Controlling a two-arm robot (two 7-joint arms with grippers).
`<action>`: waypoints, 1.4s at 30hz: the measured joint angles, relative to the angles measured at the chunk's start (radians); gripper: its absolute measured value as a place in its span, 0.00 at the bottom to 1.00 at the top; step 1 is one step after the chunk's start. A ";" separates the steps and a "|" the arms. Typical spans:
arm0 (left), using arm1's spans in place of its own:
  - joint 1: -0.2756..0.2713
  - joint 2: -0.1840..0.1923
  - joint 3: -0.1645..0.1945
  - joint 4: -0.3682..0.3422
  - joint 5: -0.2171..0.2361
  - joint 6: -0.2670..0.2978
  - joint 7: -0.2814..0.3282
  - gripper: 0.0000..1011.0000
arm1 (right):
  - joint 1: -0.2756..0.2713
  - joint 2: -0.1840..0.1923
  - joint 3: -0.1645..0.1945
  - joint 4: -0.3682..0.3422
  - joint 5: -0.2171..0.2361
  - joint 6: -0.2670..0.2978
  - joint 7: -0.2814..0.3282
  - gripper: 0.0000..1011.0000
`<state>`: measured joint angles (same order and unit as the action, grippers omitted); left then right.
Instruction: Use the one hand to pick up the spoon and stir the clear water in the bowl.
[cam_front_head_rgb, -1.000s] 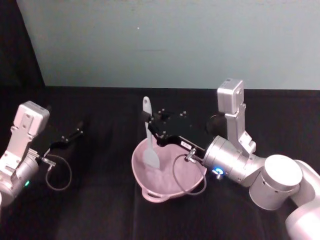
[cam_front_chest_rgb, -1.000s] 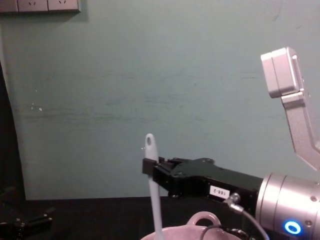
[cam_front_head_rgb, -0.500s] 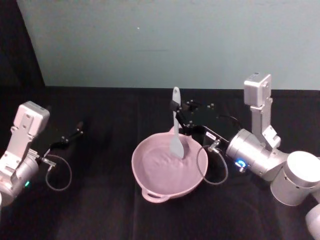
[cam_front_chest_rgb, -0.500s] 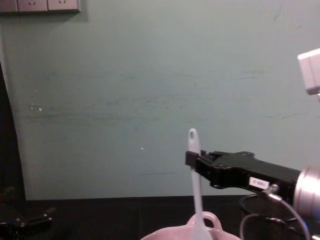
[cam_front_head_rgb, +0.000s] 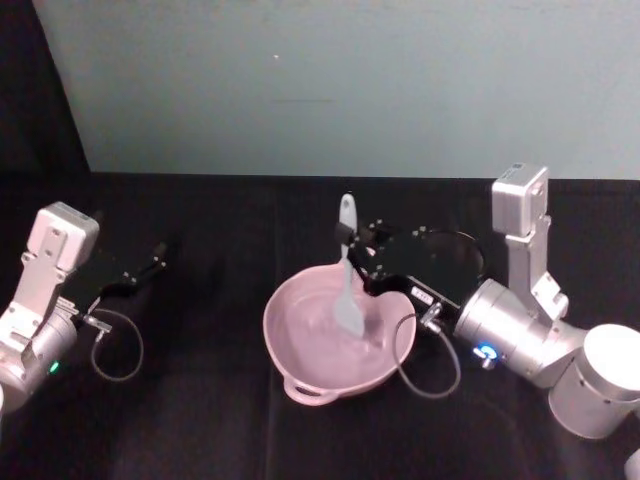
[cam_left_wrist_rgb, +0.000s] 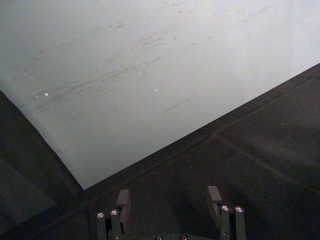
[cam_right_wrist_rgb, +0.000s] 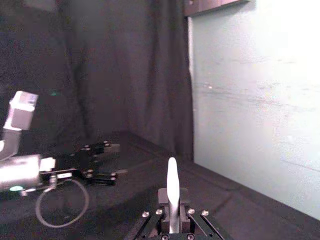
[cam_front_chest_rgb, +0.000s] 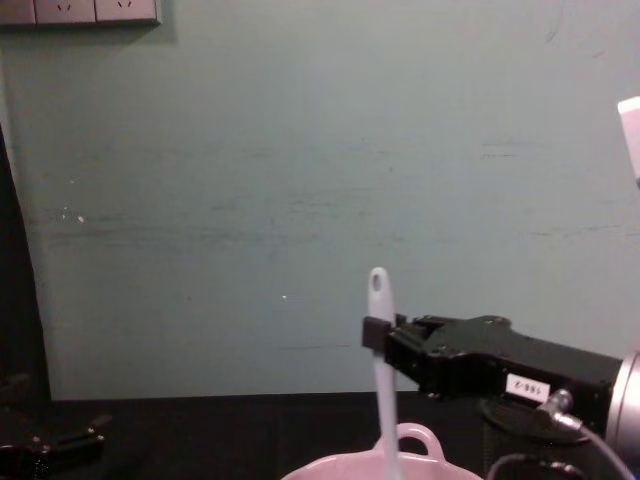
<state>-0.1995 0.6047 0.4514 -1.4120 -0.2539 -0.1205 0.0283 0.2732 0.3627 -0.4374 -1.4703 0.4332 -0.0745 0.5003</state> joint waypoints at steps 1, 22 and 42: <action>0.000 0.000 0.000 0.000 0.000 0.000 0.000 0.99 | -0.007 0.000 -0.005 -0.010 0.000 0.002 0.002 0.11; 0.000 0.000 0.000 0.000 0.000 0.000 0.000 0.99 | 0.049 -0.085 -0.075 0.063 0.007 -0.016 0.034 0.11; 0.000 0.000 0.000 0.000 0.000 0.000 0.000 0.99 | 0.042 -0.022 0.014 0.075 0.001 -0.024 -0.012 0.11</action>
<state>-0.1996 0.6047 0.4514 -1.4120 -0.2539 -0.1205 0.0283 0.3153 0.3411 -0.4230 -1.3951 0.4346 -0.0985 0.4880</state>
